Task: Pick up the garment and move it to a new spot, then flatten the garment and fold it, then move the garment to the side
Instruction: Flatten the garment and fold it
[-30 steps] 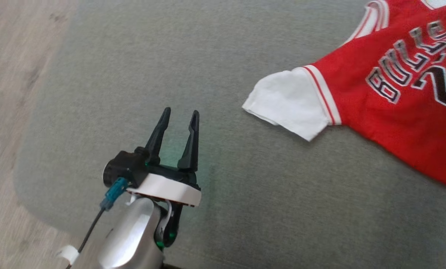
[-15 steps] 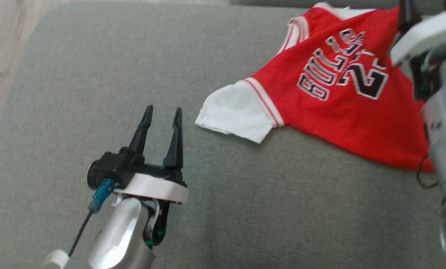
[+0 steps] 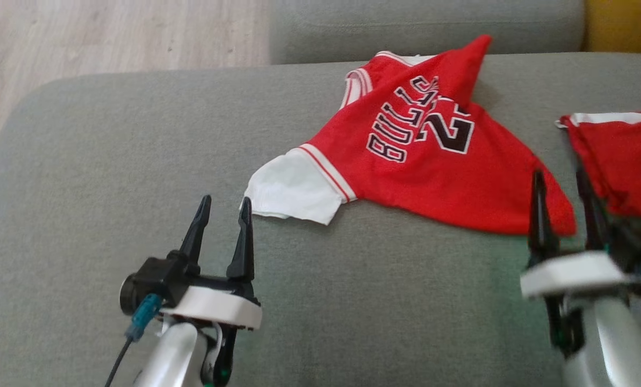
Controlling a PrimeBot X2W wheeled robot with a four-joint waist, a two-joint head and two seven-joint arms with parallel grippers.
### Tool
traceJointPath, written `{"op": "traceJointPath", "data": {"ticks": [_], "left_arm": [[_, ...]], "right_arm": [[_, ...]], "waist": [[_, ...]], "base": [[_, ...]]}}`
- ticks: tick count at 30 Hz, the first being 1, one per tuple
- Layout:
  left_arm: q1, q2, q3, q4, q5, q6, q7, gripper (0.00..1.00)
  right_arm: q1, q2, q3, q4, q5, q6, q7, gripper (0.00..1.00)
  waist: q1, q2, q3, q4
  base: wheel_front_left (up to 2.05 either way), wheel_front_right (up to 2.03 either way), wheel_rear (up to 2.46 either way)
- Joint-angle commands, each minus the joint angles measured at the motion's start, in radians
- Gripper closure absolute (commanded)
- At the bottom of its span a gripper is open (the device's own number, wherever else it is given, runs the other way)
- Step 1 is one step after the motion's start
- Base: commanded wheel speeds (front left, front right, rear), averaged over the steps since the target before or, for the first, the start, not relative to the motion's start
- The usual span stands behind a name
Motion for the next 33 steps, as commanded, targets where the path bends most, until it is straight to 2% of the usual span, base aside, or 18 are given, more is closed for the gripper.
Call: {"op": "traceJointPath", "data": {"ticks": [1,6,14,23,33], "left_arm": [[-0.022,0.007,0.038,-0.025,0.010,-0.004,-0.008,0.00],[-0.018,0.011,0.058,-0.016,0.017,-0.005,-0.008,0.00],[-0.063,0.029,0.058,0.031,0.038,-0.014,0.000,0.00],[-0.187,0.072,0.045,0.171,0.067,0.006,0.129,0.00],[-0.289,0.119,0.055,0.317,0.078,0.038,0.200,0.00]], "right_arm": [[-0.019,0.002,0.021,-0.060,-0.016,-0.001,-0.010,0.00],[0.085,0.004,0.047,-0.141,0.044,-0.001,-0.011,0.00],[0.096,0.005,0.064,-0.185,0.072,-0.001,-0.011,0.00],[0.077,0.005,0.071,-0.204,0.089,-0.001,-0.011,0.00],[0.052,0.005,0.085,-0.207,0.108,-0.001,-0.011,0.00]], "waist": [[0.0003,0.0000,-0.004,-0.012],[0.0003,0.0000,0.005,-0.044],[0.0003,0.0000,0.039,-0.086],[0.0003,0.0000,0.118,-0.116],[0.0003,0.0000,0.173,-0.145]], "base": [[0.00,0.00,0.00],[0.00,0.00,0.00],[0.00,0.00,0.00],[0.00,0.00,0.00],[0.00,0.00,0.00]]}}
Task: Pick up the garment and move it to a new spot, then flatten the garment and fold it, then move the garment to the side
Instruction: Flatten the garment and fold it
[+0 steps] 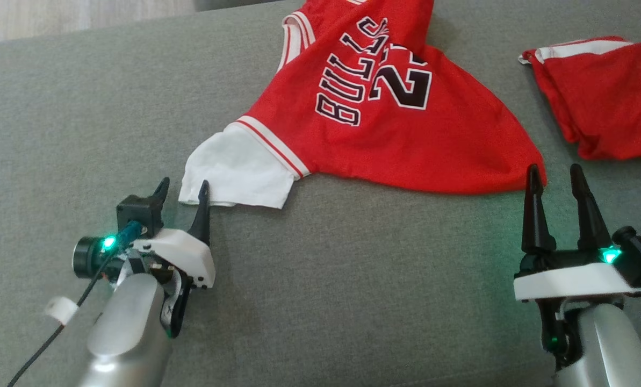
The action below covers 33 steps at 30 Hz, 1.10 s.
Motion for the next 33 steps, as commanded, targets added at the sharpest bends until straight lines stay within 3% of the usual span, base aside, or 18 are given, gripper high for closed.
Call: {"op": "traceJointPath", "data": {"ticks": [1,7,11,12,13,14,15,16,24,33], "left_arm": [[-0.042,0.028,0.030,-0.015,0.006,0.009,-0.001,0.00],[-0.069,0.033,0.024,0.055,-0.001,0.008,0.045,0.00],[-0.076,0.031,0.012,0.095,-0.015,-0.014,0.102,0.00],[-0.076,0.031,0.007,0.104,-0.017,-0.021,0.119,0.04],[-0.075,0.032,0.001,0.110,-0.017,-0.028,0.133,0.37],[-0.074,0.033,-0.007,0.114,-0.016,-0.036,0.143,0.61],[-0.074,0.032,-0.012,0.115,-0.016,-0.042,0.147,0.96],[-0.073,0.031,-0.016,0.114,-0.017,-0.046,0.150,1.00],[-0.058,0.020,-0.019,0.070,-0.030,-0.043,0.099,1.00],[-0.025,0.012,0.015,-0.133,-0.054,-0.027,-0.084,1.00]], "right_arm": [[-0.028,-0.003,0.025,-0.034,0.007,-0.001,-0.011,0.00],[-0.031,-0.003,0.030,-0.037,0.013,-0.001,-0.011,0.00],[-0.036,-0.003,0.020,-0.041,0.011,-0.001,-0.011,0.00],[-0.038,-0.003,0.016,-0.042,0.011,-0.001,-0.011,0.00],[-0.038,-0.003,0.013,-0.041,0.011,-0.001,-0.011,0.00],[-0.038,-0.003,0.010,-0.040,0.010,-0.001,-0.011,0.00],[-0.038,-0.003,0.006,-0.039,0.009,-0.001,-0.011,0.00],[-0.039,-0.003,0.000,-0.039,0.008,-0.001,-0.011,0.00],[-0.032,-0.003,-0.026,-0.019,-0.018,-0.001,-0.011,0.00],[-0.056,-0.003,-0.104,0.125,-0.082,-0.001,0.013,0.00]], "waist": [[-0.0002,0.0000,0.005,-0.006],[-0.0002,0.0000,0.015,-0.020],[-0.0002,0.0000,0.018,-0.027],[-0.0002,0.0000,0.018,-0.028],[-0.0002,0.0000,0.018,-0.028],[-0.0002,0.0000,0.017,-0.027],[-0.0002,0.0000,0.015,-0.025],[-0.0002,0.0000,0.012,-0.023],[-0.0002,0.0000,-0.033,0.005],[-0.0002,0.0000,-0.067,0.037]], "base": [[0.00,0.00,0.00],[0.00,0.00,0.00],[0.00,0.00,0.00],[0.00,0.00,0.00],[0.00,0.00,0.00],[0.00,0.00,0.00],[0.00,0.00,0.00],[0.00,0.00,0.00],[0.00,0.00,0.00],[0.00,0.00,0.00]]}}
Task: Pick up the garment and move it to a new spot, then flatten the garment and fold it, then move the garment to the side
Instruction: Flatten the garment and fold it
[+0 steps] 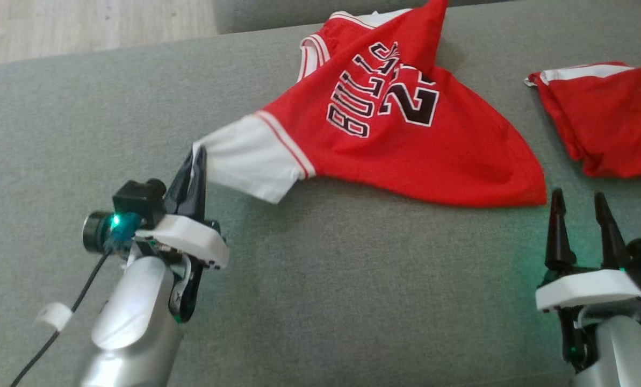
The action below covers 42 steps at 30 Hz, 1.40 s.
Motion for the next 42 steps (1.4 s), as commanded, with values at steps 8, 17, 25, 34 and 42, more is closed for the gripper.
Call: {"op": "traceJointPath", "data": {"ticks": [8,17,25,34,42], "left_arm": [[0.030,0.019,0.024,-0.221,0.002,0.017,-0.048,1.00],[0.060,0.023,-0.004,-0.307,0.007,0.023,-0.023,1.00],[0.077,0.030,-0.015,-0.354,0.005,0.029,-0.021,1.00],[0.083,0.032,-0.017,-0.352,-0.003,0.041,-0.022,1.00],[0.094,0.049,0.020,-0.341,-0.042,0.049,-0.024,1.00]], "right_arm": [[-0.130,-0.004,-0.025,0.198,0.004,-0.001,0.078,0.00],[-0.236,-0.004,-0.023,0.420,0.017,-0.001,0.033,0.00],[-0.344,-0.004,-0.053,0.617,-0.030,-0.001,-0.009,0.00],[-0.400,-0.004,-0.043,0.712,-0.036,-0.001,-0.024,1.00],[-0.367,-0.004,0.050,0.483,0.052,-0.001,-0.026,1.00]], "waist": [[0.0001,0.0000,-0.006,0.026],[0.0001,0.0000,0.005,0.043],[0.0001,0.0000,0.020,0.065],[0.0001,0.0000,0.008,0.078],[0.0001,0.0000,-0.038,0.066]], "base": [[0.00,0.00,0.00],[0.00,0.00,0.00],[0.00,0.00,0.00],[0.00,0.00,0.00],[0.00,0.00,0.00]]}}
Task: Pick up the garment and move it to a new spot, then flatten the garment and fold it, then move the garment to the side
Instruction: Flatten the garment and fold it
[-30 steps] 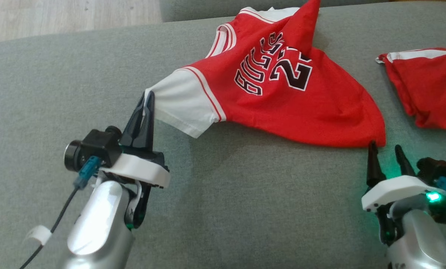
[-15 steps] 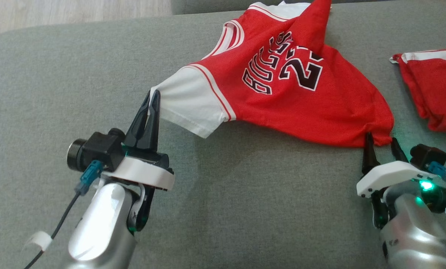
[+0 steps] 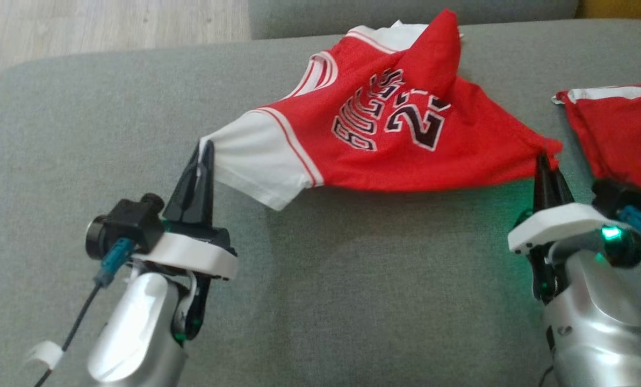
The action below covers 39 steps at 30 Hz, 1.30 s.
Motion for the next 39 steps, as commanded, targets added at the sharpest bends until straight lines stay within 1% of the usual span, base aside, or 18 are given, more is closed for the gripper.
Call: {"op": "traceJointPath", "data": {"ticks": [1,7,13,18,22,25,26,27,28,34,37,39], "left_arm": [[-0.037,0.030,0.052,-0.036,-0.010,0.007,-0.001,1.00],[-0.107,0.052,0.098,-0.070,-0.052,0.001,0.027,1.00],[-0.276,0.084,0.131,-0.081,-0.072,-0.009,0.090,1.00],[-0.397,0.102,0.149,-0.070,-0.076,-0.011,0.117,1.00],[-0.473,0.113,0.162,-0.100,-0.072,0.001,0.131,1.00],[-0.484,0.111,0.172,-0.154,-0.085,0.011,0.147,1.00],[-0.478,0.102,0.181,-0.180,-0.104,0.015,0.151,1.00],[-0.468,0.080,0.199,-0.206,-0.144,0.022,0.159,1.00],[-0.459,0.074,0.211,-0.236,-0.165,0.028,0.169,1.00],[-0.407,0.115,0.236,-0.398,-0.164,0.061,0.222,1.00],[-0.416,0.142,0.251,-0.425,-0.165,0.068,0.251,1.00],[-0.436,0.160,0.254,-0.410,-0.170,0.060,0.272,1.00]], "right_arm": [[0.005,0.006,0.054,-0.074,0.026,-0.001,-0.006,1.00],[-0.001,0.006,0.128,-0.295,0.061,-0.001,0.008,1.00],[-0.081,0.001,0.149,-0.505,0.055,-0.001,0.119,1.00],[-0.151,-0.024,0.157,-0.594,0.049,-0.001,0.179,1.00],[-0.194,-0.046,0.161,-0.673,0.040,-0.001,0.222,1.00],[-0.186,-0.054,0.163,-0.738,0.035,-0.001,0.262,1.00],[-0.176,-0.056,0.162,-0.762,0.033,-0.001,0.276,1.00],[-0.164,-0.058,0.162,-0.789,0.031,-0.001,0.289,1.00],[-0.150,-0.061,0.163,-0.815,0.028,-0.001,0.304,1.00],[-0.084,-0.062,0.148,-0.945,0.010,-0.001,0.385,1.00],[-0.085,-0.060,0.137,-0.981,-0.004,-0.001,0.413,1.00],[-0.103,-0.058,0.124,-0.985,-0.016,-0.001,0.427,1.00]], "waist": [[0.0000,0.0000,-0.016,-0.006],[0.0000,0.0000,-0.065,-0.004],[0.0000,0.0000,-0.114,0.002],[0.0000,0.0000,-0.149,-0.003],[0.0000,0.0000,-0.173,-0.004],[0.0000,0.0000,-0.182,-0.003],[0.0000,0.0000,-0.183,-0.001],[0.0000,0.0000,-0.182,0.001],[0.0000,0.0000,-0.180,0.003],[0.0000,0.0000,-0.143,0.016],[0.0000,0.0000,-0.101,0.024],[0.0000,0.0000,-0.066,0.030]], "base": [[0.00,0.00,0.00],[0.00,0.00,0.00],[0.00,0.00,0.00],[0.00,0.00,0.00],[0.00,0.00,0.00],[0.00,0.00,0.00],[0.00,0.00,0.00],[0.00,0.00,0.00],[0.00,0.00,0.00],[0.00,0.00,0.00],[0.00,0.00,0.00],[0.00,0.00,0.00]]}}
